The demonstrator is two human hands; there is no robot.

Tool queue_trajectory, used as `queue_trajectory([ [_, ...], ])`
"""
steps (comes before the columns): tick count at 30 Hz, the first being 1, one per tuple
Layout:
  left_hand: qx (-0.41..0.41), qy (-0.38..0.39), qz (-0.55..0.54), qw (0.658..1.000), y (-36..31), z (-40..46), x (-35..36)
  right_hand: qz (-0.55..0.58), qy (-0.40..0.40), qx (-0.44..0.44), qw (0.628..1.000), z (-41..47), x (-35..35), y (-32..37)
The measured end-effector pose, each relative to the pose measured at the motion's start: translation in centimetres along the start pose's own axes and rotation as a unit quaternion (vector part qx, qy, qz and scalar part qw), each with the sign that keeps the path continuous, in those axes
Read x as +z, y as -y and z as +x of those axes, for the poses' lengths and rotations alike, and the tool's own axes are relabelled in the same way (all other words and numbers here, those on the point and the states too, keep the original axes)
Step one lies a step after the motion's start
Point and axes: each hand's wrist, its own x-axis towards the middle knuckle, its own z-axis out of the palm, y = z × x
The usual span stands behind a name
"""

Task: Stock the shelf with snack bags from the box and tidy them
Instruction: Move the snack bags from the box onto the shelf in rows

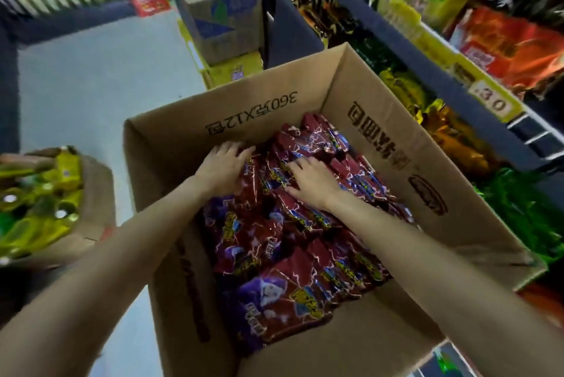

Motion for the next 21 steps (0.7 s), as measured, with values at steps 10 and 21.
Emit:
queue_trajectory([
  [10, 0.087, 0.052, 0.131, 0.986, 1.1, 0.6, 0.9, -0.087, 0.007, 0.046, 0.995, 5.9, 4.1, 3.2],
  [21, 0.118, 0.016, 0.185, 0.976, 1.7, -0.6, 0.5, -0.086, -0.077, 0.031, 0.993, 6.8, 4.5, 4.9],
])
